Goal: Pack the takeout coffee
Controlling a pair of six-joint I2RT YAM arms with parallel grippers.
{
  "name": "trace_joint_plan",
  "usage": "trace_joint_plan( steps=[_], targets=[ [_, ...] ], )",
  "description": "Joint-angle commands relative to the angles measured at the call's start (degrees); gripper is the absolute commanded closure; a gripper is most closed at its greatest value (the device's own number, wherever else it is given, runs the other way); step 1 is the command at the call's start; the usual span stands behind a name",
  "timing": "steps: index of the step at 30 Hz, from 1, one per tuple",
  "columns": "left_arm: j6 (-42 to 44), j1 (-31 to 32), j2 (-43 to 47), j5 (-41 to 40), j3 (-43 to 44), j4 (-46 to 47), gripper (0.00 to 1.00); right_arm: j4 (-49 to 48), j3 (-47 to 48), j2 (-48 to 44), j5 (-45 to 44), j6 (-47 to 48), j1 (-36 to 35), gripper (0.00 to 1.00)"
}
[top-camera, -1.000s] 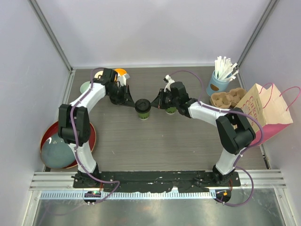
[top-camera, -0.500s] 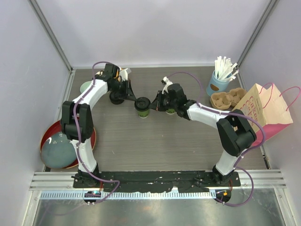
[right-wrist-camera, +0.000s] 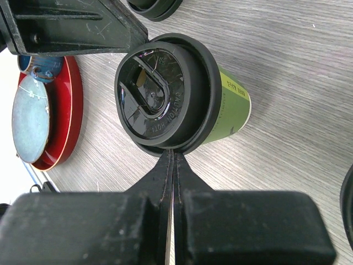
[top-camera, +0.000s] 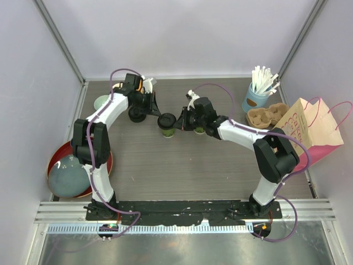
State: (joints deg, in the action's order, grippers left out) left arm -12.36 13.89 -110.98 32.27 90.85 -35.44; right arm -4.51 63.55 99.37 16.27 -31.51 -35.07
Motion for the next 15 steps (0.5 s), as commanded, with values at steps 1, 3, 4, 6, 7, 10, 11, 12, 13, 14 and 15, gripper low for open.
trace_joint_plan(
  steps=[1, 3, 4, 6, 7, 10, 11, 12, 13, 14, 15],
  targets=[
    [4.4, 0.7, 1.1, -6.9, -0.9, -2.4, 0.95, 6.6, 1.3, -0.4, -1.4, 3.6, -0.3, 0.99],
    [4.9, 0.7, 1.6, -7.3, -0.2, -2.6, 0.92, 7.2, 2.4, -0.9, -1.2, 4.0, -0.3, 0.98],
    [5.2, 0.8, 1.9, -7.4, 0.0, -2.7, 0.91, 7.3, 2.7, -1.2, -1.3, 4.0, -0.3, 0.98],
    [5.5, 0.7, 2.1, -7.3, 0.5, -2.9, 0.88, 7.5, 3.2, -1.9, -1.4, 4.4, -0.3, 0.98],
    [5.6, 0.7, 2.2, -7.2, 1.0, -3.1, 0.87, 7.6, 3.5, -2.1, -1.5, 4.5, -0.3, 0.98],
    [5.9, 0.7, 2.5, -7.6, 2.0, -3.5, 0.84, 7.9, 4.4, -3.0, -1.7, 4.8, -0.3, 0.97],
    [6.0, 0.7, 2.5, -7.6, 2.4, -3.6, 0.82, 8.0, 4.7, -3.0, -1.9, 4.9, -0.3, 0.96],
    [6.0, 0.7, 2.5, -7.6, 2.8, -3.7, 0.81, 8.6, 5.4, -3.3, -1.9, 5.1, -0.3, 0.95],
    [6.2, 0.7, 2.5, -7.7, 3.4, -4.1, 0.80, 8.7, 5.5, -3.5, -2.0, 5.3, -0.3, 0.94],
    [6.1, 0.7, 2.5, -7.9, 3.7, -4.3, 0.79, 8.9, 5.9, -3.7, -2.1, 5.5, -0.4, 0.93],
    [6.3, 0.7, 2.5, -8.1, 4.0, -4.6, 0.78, 9.3, 6.3, -3.9, -2.3, 5.8, -0.3, 0.93]
  ],
)
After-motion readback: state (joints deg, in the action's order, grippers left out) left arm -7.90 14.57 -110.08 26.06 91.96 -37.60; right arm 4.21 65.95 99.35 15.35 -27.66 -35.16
